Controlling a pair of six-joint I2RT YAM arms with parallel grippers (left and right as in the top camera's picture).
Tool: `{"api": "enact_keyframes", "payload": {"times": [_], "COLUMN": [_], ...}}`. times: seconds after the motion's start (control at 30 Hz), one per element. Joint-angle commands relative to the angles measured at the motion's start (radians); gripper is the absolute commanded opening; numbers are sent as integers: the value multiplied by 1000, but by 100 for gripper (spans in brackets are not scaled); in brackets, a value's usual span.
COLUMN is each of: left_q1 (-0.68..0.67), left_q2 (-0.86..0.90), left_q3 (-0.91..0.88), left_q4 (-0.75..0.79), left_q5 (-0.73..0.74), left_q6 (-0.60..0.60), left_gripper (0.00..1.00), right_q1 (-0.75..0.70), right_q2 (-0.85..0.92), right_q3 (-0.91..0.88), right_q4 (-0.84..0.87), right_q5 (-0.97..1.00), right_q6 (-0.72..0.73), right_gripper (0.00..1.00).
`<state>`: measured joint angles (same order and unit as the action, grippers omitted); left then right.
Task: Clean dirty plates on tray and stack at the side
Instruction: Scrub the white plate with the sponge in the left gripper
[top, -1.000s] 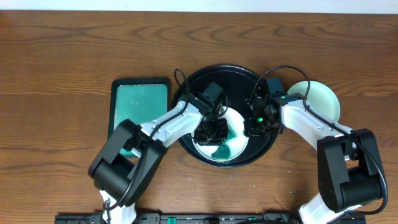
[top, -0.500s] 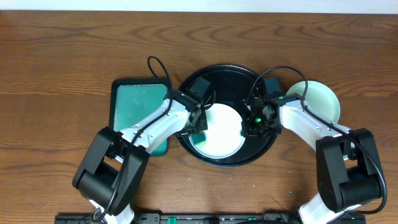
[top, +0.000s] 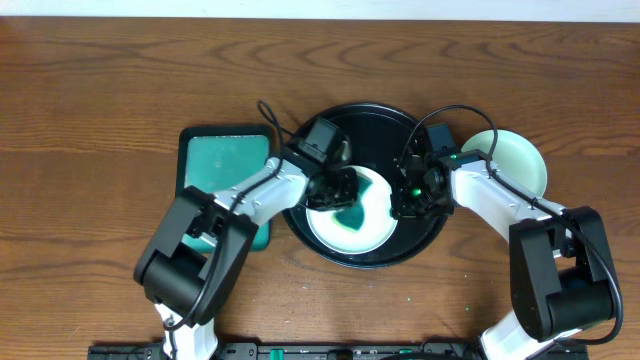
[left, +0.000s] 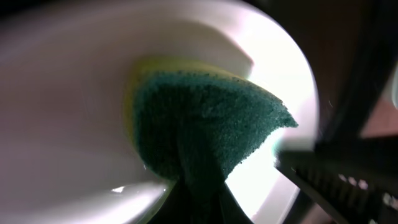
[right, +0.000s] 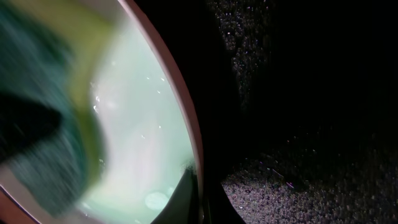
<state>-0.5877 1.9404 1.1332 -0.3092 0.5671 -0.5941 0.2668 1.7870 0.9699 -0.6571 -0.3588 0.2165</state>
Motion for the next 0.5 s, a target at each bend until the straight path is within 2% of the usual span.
{"api": "enact_keyframes", "payload": {"times": [0.0, 0.17, 0.23, 0.27, 0.37, 0.47], "left_q1": [-92, -122, -119, -117, -115, -103], "left_q2": [51, 51, 50, 48, 26, -19], "left_q3": [-16, -16, -16, -16, -16, -16], "left_q4": [-14, -33, -52, -81, -230, -356], "left_q5": [162, 180, 143, 75, -277, -546], "left_q6": [31, 40, 28, 5, -99, -140], "left_gripper": [7, 7, 7, 7, 7, 7], "right_q1": [-3, -3, -3, -3, -3, -3], "right_q2": [22, 22, 22, 22, 22, 22], "right_q3": [-10, -10, -10, -10, -10, -10], "right_q4": [-10, -16, -16, -16, -17, -16], "right_q5": [70, 70, 71, 70, 70, 70], "right_q6": [-16, -16, -15, -15, -15, -15], "right_gripper": [1, 1, 1, 1, 1, 1]}}
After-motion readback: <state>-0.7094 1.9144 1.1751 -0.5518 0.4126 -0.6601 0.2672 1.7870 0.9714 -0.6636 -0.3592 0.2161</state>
